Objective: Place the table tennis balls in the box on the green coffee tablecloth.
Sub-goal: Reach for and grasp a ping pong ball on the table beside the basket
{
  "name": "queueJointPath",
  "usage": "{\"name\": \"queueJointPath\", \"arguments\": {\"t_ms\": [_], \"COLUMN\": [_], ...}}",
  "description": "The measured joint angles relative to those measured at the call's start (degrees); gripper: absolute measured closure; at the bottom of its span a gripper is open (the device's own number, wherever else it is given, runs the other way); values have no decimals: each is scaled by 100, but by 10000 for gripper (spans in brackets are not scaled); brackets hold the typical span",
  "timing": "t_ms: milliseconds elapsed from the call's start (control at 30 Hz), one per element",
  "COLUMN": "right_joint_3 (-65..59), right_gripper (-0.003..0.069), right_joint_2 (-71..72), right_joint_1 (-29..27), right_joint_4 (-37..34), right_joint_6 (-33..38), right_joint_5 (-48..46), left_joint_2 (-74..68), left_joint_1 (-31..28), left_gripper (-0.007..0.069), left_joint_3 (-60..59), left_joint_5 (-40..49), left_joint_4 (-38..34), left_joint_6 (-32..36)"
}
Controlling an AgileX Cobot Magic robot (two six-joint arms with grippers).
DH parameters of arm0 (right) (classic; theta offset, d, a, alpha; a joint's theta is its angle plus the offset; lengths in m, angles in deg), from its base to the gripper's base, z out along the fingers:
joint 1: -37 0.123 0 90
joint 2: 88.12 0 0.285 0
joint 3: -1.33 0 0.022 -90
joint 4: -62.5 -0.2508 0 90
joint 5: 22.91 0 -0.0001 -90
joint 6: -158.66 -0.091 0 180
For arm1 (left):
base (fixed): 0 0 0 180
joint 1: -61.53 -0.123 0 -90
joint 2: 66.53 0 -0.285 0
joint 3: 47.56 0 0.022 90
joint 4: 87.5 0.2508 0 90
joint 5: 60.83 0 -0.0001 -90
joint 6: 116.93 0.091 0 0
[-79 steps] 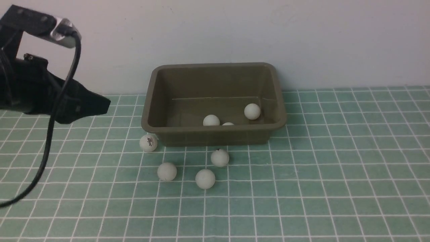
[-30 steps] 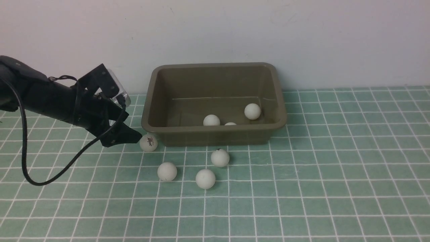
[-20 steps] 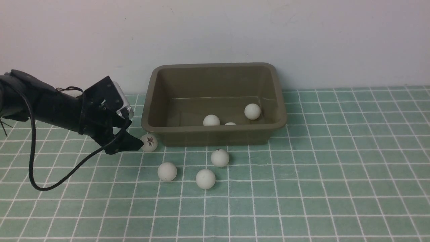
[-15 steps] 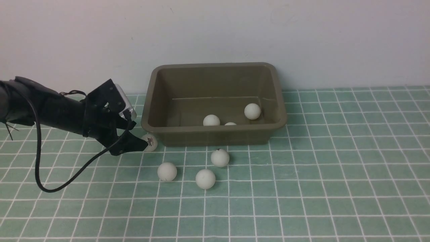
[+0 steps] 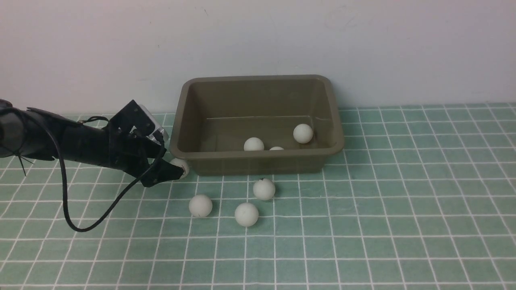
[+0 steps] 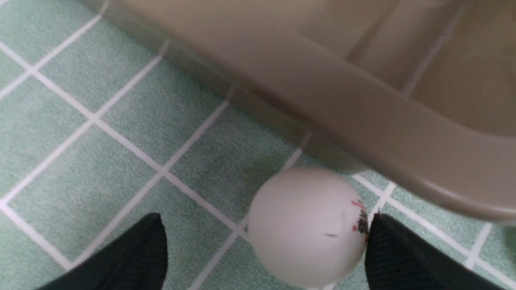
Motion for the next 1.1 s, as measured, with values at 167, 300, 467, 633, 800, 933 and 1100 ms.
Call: {"name": "queueJointPath", "arguments": {"t_ms": [167,300,467,633,800,933,1100], "right_joint_3": [0,0,0,0,0,0,0], "right_gripper": [341,341,341,341,341,341,341], "right_joint_2": [0,0,0,0,0,0,0], "right_joint_1": [0,0,0,0,0,0,0], "right_joint_4": [0,4,29,106,210,225,239], "right_joint_6": [0,0,0,0,0,0,0], "right_joint_5": [0,0,0,0,0,0,0], "left_joint_2": [-66,-66,-66,-66,-66,-66,16], "left_joint_1": [12,68,106,106,106,106,54], "left_gripper": [31,31,31,88,249,275,275], "left_joint_3": [0,0,0,0,0,0,0], "left_joint_5": [-11,-22,-75,-146,-311,-443,-642], "left_joint_4": [-129,-256,-378,-394,-395,-424,-331], "left_joint_6": [54,301,525,545,545,394,-6]}}
